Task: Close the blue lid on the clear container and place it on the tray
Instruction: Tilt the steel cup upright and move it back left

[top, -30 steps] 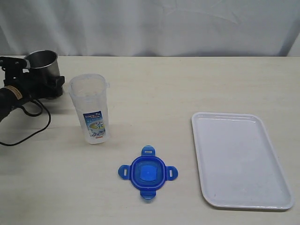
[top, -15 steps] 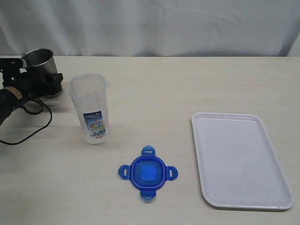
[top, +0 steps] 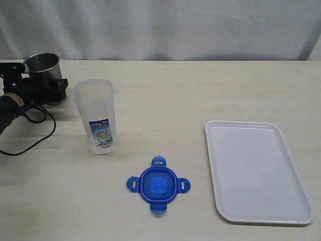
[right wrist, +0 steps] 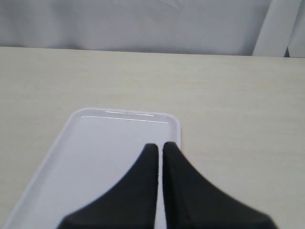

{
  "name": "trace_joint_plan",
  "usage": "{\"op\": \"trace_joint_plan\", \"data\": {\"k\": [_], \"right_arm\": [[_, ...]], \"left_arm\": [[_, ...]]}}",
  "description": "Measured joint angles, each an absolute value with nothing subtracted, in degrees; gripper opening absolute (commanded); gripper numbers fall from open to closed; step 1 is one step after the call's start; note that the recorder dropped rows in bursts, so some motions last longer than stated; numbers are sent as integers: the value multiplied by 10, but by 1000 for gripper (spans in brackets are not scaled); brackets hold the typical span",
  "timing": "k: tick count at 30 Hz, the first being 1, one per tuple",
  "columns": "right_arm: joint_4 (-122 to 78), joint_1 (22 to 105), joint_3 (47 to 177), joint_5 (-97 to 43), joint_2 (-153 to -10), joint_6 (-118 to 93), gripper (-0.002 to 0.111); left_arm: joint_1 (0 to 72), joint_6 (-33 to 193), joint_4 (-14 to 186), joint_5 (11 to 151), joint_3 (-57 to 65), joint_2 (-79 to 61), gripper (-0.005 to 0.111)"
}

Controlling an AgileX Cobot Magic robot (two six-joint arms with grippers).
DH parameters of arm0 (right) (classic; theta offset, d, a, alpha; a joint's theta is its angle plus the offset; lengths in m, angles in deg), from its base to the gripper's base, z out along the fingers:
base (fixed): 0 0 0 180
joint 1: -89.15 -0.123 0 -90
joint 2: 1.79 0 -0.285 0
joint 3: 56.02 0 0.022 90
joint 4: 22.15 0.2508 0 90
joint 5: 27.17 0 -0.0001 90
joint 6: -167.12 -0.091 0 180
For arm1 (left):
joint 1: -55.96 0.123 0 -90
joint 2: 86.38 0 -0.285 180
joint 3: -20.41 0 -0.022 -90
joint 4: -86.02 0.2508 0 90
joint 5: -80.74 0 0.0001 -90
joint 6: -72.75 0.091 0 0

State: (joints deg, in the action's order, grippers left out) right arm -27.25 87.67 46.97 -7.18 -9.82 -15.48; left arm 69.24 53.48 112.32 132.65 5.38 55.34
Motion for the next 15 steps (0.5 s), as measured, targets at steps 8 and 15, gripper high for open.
{"op": "trace_joint_plan", "data": {"k": [8,15], "right_arm": [[-273,877,470,-72,-98,-155,4],[-273,877,470,-72,-98,-155,4]], "left_arm": [[692,535,1127,1327,54,553,74],[692,535,1127,1327,54,553,105]]}}
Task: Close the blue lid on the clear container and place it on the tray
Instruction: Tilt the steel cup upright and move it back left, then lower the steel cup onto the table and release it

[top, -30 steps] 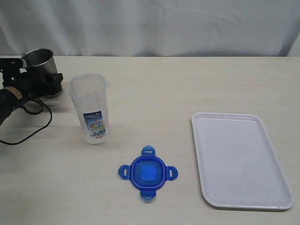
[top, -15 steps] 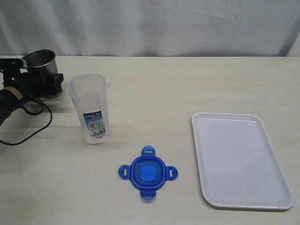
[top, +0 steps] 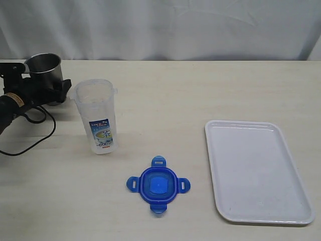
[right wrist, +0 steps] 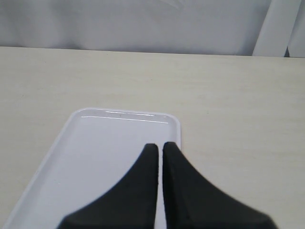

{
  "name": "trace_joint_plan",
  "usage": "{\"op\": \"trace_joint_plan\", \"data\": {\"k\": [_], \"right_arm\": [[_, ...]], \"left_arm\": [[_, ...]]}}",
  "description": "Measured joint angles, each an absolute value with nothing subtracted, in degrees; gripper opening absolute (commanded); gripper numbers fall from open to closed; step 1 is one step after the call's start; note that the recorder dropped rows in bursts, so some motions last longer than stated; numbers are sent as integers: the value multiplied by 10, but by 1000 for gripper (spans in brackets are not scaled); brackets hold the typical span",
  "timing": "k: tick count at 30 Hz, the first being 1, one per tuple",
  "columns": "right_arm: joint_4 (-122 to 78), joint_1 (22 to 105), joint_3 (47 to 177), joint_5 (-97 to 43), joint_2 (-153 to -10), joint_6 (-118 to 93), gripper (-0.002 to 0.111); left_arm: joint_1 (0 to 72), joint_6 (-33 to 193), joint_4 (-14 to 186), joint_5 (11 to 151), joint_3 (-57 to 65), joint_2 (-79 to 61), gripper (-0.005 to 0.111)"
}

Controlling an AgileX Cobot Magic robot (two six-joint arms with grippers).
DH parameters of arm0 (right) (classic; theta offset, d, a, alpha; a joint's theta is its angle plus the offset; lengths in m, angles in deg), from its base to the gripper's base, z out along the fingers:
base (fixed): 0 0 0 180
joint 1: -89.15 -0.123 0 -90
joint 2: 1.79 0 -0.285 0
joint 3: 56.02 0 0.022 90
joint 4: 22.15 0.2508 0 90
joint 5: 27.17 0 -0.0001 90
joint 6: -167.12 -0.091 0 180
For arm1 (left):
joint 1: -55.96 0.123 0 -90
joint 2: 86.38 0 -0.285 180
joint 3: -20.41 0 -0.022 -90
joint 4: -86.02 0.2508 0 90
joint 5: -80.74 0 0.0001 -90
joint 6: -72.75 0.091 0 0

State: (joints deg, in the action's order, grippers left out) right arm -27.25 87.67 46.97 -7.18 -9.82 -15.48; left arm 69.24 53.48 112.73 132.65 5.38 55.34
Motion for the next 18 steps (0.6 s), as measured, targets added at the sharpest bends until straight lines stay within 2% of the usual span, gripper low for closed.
{"op": "trace_joint_plan", "data": {"k": [18], "right_arm": [[-273,877,470,-72,-98,-155,4]], "left_arm": [[692,535,1148,1272,54,553,105]]}}
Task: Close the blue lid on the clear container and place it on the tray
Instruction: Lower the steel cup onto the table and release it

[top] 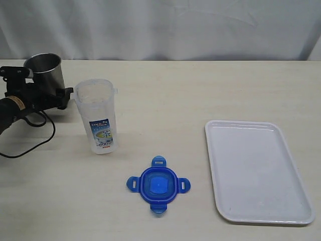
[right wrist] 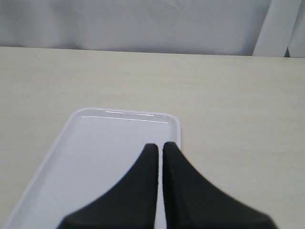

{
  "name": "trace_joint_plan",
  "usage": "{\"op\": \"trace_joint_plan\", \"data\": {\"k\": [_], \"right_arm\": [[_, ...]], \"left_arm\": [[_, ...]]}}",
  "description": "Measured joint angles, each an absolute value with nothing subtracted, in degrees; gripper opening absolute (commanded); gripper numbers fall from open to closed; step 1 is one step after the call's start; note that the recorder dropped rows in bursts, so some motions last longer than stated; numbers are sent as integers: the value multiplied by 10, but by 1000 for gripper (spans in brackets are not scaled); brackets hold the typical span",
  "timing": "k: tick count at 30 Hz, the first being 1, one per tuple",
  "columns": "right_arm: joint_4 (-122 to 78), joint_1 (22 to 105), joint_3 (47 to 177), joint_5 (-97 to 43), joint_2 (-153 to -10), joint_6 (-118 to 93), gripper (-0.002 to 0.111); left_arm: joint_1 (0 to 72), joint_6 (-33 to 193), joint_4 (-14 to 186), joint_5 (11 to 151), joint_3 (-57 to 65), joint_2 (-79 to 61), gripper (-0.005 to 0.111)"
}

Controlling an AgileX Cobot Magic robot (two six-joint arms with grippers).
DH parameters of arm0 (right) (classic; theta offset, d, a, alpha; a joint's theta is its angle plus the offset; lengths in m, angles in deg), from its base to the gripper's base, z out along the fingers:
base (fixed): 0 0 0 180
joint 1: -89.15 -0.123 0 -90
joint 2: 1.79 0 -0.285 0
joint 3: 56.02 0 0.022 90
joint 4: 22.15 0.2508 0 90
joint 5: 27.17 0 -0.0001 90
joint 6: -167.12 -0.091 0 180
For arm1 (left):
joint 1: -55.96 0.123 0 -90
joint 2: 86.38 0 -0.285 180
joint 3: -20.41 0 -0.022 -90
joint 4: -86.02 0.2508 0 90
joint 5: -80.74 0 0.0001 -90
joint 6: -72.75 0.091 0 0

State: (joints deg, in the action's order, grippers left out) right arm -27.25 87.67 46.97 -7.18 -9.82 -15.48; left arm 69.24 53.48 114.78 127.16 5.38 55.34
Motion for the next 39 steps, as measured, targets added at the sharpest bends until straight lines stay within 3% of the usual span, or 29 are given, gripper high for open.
{"op": "trace_joint_plan", "data": {"k": [24,39], "right_arm": [[-273,877,470,-72,-98,-155,4],[-273,877,470,-72,-98,-155,4]], "left_arm": [[692,610,1113,1307,-42,515,105],[733,638,1077,1443,-175,450,105]]}}
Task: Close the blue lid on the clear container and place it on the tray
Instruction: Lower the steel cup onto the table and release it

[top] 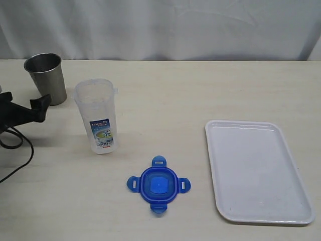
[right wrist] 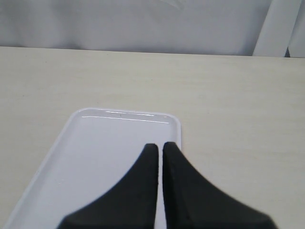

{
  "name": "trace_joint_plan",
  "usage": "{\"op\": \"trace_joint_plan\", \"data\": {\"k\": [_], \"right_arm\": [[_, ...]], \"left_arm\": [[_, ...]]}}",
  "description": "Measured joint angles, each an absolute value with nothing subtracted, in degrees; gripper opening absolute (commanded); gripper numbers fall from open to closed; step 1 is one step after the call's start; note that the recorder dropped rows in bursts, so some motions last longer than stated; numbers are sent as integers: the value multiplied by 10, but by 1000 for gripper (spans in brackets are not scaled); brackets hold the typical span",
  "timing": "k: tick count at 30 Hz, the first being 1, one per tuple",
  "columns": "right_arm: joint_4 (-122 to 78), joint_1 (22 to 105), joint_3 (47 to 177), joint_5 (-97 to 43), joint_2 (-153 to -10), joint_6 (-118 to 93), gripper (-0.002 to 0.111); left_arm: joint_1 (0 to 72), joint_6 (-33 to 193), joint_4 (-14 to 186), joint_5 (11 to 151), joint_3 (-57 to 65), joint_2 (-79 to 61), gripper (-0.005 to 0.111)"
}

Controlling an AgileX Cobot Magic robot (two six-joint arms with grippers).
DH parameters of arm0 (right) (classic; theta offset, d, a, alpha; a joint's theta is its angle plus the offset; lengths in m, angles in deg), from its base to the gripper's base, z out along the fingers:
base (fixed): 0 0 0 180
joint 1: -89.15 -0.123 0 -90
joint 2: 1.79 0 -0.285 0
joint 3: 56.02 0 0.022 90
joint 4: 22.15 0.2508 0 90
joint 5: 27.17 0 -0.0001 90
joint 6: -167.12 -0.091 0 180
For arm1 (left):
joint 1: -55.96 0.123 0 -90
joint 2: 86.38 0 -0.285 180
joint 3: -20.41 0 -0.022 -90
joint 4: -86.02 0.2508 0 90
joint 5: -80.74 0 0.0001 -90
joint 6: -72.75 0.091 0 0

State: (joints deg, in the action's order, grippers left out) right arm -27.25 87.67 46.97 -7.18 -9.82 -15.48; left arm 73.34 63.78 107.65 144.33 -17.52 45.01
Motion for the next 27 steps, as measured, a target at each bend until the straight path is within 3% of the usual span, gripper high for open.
{"op": "trace_joint_plan", "data": {"k": [7,19,27], "right_arm": [[-273,877,470,-72,-98,-155,4],[-273,877,470,-72,-98,-155,4],[-273,877,470,-72,-98,-155,4]], "left_arm": [[739,622,1169,1446,-208,365,105],[739,392,1337,1350,-212,177,105],[739,187,1468,1383,-212,100,105]]}}
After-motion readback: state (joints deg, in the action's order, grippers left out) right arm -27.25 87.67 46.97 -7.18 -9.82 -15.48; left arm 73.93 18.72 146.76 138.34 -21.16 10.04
